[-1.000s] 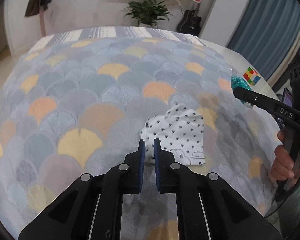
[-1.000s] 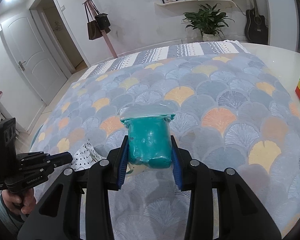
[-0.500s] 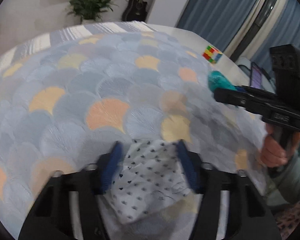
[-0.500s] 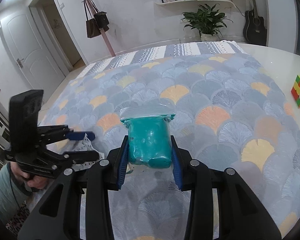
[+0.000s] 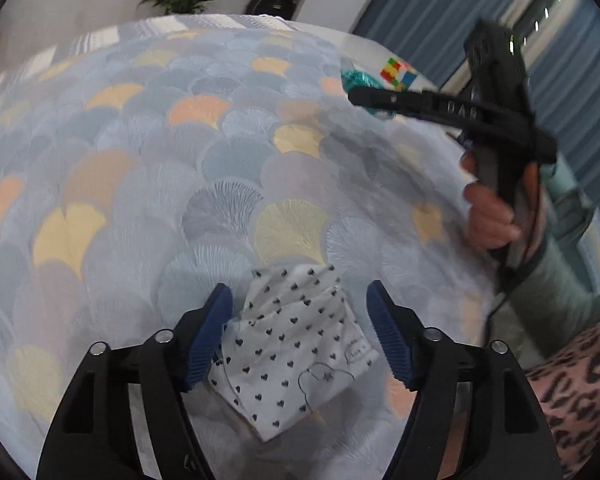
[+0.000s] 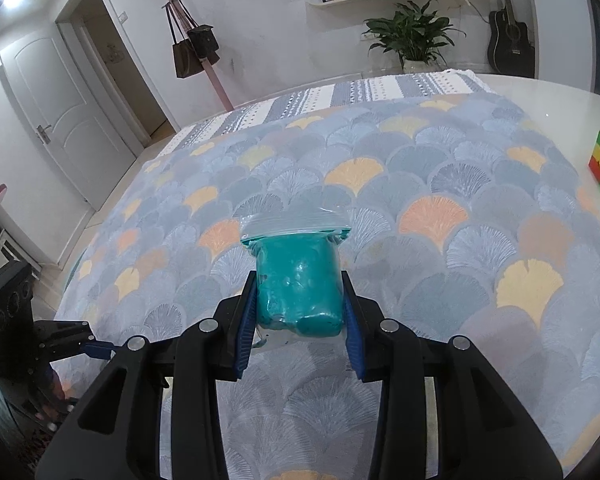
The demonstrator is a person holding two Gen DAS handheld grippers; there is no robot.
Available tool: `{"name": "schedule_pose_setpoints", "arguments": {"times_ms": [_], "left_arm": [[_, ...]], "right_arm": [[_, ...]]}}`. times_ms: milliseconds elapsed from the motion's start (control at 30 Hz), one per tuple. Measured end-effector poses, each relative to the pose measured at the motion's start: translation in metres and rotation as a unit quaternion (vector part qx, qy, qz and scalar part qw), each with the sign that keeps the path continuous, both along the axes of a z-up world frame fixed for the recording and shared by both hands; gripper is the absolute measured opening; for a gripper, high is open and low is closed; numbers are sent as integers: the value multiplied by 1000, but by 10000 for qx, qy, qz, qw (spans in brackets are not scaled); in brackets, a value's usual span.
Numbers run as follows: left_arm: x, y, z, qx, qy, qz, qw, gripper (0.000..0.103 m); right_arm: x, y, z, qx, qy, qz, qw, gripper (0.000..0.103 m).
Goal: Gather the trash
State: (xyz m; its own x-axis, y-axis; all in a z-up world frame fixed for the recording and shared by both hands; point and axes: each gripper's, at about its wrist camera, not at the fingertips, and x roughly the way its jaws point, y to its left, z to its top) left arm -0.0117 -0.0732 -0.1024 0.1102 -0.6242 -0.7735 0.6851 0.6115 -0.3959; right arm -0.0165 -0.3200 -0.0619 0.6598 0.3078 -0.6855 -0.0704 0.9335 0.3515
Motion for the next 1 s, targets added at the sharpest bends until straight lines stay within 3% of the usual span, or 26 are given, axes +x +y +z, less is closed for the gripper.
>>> {"name": "schedule_pose_setpoints", "arguments": {"times_ms": [67,167,267,433,633,733,867,1000], "left_arm": [[2,6,-1,-197,180,17,9996,71],[-2,5,-1,-171,74,-206,9996,69],[-12,4,-2,-152,-49,-338,9993,56],[-22,3,-6,-59,-114,-398,9991,15],[-36,-2,2,-53,-390,-438,9983,5],[-32,4,10,-200,-517,-114,9984,4],[-13,25,24,-280,-750,795,9936,4],[1,50,33,-39,-1169,1839,9760,4]], "right_arm": [[0,2,1,-9,-11,29,10000,35],[1,2,1,1,3,25,10000,35],[1,3,0,-15,14,25,10000,35],[3,5,-2,-25,63,35,10000,35],[3,11,1,-59,37,90,9999,35],[3,17,4,-77,4,135,9999,35],[5,29,9,-61,-53,221,9997,35],[8,48,12,-182,-94,352,9992,35]]}}
